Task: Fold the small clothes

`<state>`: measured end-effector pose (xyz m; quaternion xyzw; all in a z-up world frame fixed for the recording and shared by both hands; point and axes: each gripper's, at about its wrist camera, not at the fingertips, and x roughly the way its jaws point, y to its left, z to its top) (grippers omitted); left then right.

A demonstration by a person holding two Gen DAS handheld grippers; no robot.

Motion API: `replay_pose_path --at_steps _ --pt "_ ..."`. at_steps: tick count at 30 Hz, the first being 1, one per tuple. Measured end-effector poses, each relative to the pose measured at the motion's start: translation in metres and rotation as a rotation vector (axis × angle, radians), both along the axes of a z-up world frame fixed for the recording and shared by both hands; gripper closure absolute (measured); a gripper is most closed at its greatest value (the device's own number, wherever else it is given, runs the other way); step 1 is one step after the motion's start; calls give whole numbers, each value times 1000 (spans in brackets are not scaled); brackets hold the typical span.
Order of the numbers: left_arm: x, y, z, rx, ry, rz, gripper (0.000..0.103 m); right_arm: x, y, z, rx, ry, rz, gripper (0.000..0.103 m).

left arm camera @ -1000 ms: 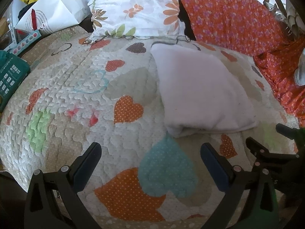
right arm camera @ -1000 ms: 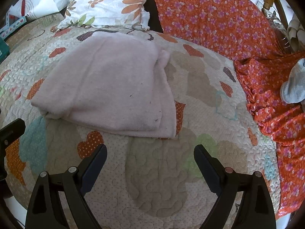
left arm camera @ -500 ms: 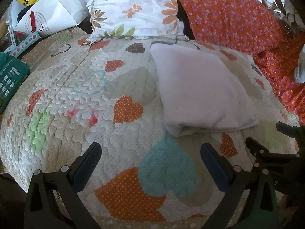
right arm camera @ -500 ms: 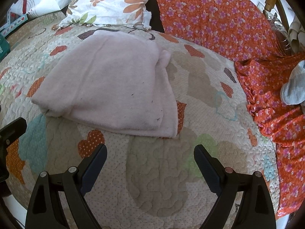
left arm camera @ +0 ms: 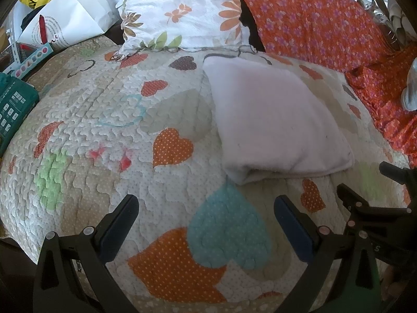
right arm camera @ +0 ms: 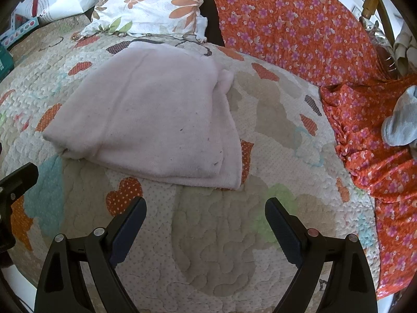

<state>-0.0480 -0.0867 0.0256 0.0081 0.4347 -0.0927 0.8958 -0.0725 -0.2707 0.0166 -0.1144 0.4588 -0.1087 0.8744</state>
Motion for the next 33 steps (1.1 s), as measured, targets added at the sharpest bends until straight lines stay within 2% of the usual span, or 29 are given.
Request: replay_pose_path --at_steps 10,20,33 --pt "0 3 -1 -4 -6 2 0 -2 4 1 -87 -8 -10 8" --pt "-2 -1 -2 -9 -1 -22 0 -6 7 8 -104 -49 -8 8" --pt "0 3 -6 -23 24 -14 0 -6 8 9 -106 -51 -3 8"
